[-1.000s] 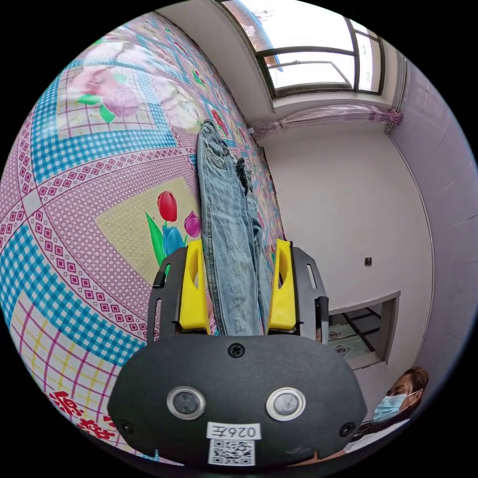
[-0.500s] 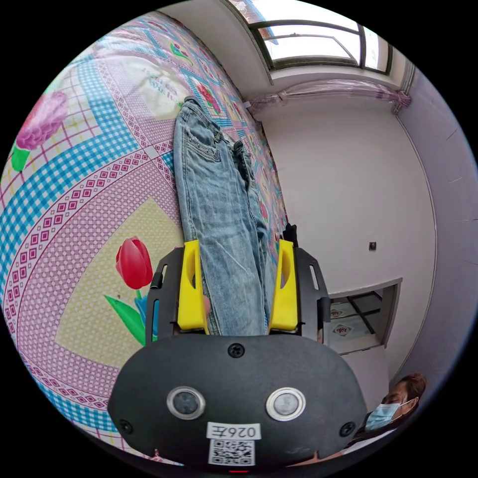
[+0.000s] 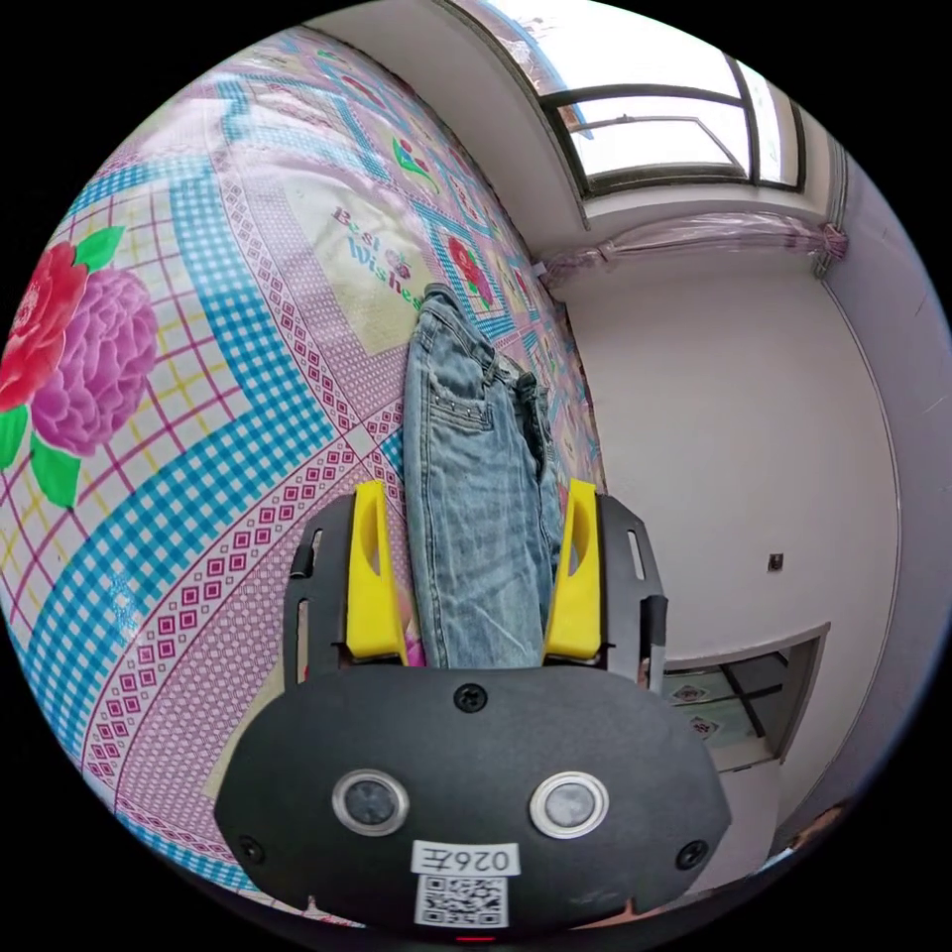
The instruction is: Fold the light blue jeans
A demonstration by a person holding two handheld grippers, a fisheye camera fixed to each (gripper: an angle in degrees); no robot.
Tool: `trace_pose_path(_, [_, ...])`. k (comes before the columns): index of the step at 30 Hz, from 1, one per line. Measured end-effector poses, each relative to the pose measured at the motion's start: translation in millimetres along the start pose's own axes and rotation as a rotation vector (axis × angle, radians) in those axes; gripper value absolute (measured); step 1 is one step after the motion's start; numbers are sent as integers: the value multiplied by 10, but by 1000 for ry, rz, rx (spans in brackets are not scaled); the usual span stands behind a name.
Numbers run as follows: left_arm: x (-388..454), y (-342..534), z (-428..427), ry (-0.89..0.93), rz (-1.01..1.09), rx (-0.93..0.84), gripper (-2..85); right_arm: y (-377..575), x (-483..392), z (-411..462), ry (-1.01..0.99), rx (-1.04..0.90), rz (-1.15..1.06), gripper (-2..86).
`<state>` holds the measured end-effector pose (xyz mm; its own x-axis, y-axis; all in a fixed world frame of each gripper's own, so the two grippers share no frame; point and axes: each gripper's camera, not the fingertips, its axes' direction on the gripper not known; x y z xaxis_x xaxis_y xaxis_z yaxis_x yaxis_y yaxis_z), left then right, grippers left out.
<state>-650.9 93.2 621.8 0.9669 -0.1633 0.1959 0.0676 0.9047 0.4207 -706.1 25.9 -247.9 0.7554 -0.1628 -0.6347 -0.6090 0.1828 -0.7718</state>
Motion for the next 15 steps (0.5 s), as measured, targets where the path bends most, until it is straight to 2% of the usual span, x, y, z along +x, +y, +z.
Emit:
trace_pose_path(6, [95,-376,47,-33,40,-68,209,-257,82,-673,64,49,4,-16])
trace_pose_path(11, [173,-676,71,-47,72,-146,192,-471,332,-1396,64,198,43,-15])
trace_pose_path(15, [197,-899,142,-71,85,-219,132,-547,453,-1810,86,270,54,-15])
